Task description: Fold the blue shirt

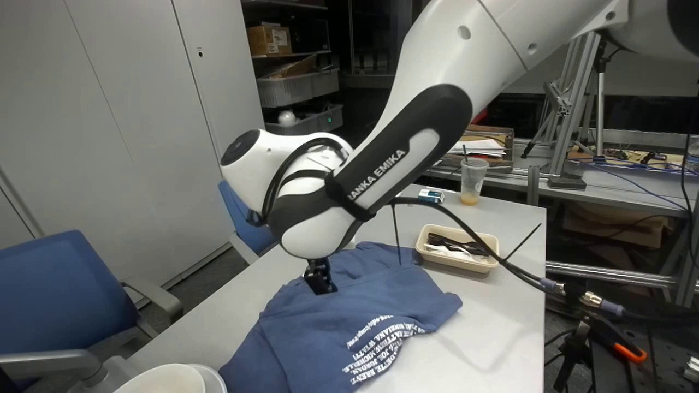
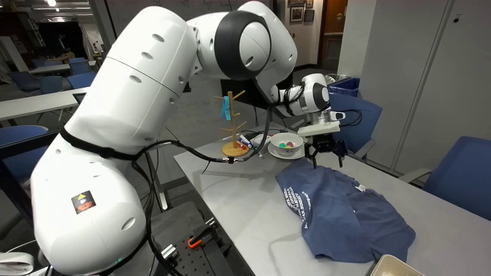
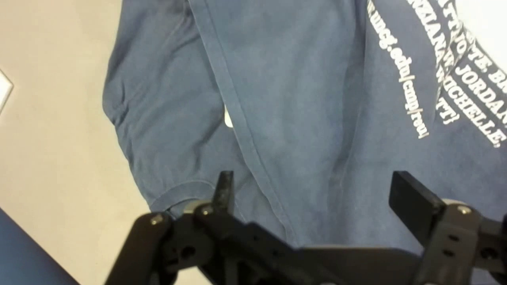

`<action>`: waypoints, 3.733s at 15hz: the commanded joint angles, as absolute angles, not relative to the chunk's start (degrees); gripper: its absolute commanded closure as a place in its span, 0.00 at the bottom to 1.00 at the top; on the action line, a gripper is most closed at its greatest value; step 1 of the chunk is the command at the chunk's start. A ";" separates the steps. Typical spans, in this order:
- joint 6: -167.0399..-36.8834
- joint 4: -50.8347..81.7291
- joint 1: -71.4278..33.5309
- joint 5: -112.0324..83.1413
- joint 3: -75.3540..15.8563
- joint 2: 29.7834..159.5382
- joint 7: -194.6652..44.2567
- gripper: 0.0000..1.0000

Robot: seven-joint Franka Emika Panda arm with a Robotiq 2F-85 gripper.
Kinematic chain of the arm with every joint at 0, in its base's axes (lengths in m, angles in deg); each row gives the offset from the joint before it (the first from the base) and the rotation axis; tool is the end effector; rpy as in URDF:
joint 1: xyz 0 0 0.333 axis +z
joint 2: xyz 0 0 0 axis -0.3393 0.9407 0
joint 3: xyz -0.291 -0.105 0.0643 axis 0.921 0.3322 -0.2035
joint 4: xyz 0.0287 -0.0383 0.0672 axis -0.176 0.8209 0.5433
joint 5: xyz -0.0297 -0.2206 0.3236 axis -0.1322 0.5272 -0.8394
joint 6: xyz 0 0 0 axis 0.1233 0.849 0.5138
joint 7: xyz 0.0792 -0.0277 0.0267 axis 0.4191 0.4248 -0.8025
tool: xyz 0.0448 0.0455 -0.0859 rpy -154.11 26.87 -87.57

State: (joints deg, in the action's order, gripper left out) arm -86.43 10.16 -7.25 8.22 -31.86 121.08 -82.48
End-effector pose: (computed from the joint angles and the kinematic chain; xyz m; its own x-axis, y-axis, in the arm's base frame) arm 0.6833 0.1103 0.2076 0.8712 0.4242 -0.2470 0.4878 -0.8043 0.3394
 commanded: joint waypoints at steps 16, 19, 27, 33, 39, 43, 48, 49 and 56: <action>-84.21 19.03 -16.38 5.41 -31.79 114.81 -89.16 0.00; -83.53 17.36 -19.97 4.22 -31.95 117.01 -94.17 0.00; -80.13 16.97 -25.82 -0.28 -33.09 120.38 -105.01 0.01; -80.59 12.55 -28.49 -2.15 -34.91 125.00 -113.76 0.06; -79.17 6.60 -30.32 -2.94 -34.73 130.22 -118.49 0.07; -76.64 4.99 -31.05 -4.05 -34.80 132.06 -120.87 0.07; -73.17 2.73 -31.00 -4.86 -35.09 134.47 -121.85 0.08; -72.75 2.26 -30.99 -5.16 -35.28 135.04 -122.15 0.10; -72.47 -1.32 -30.08 -4.45 -34.74 137.60 -121.74 0.17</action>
State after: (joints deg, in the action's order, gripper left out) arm -75.19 2.56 -30.12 -3.82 -34.88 135.92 -120.33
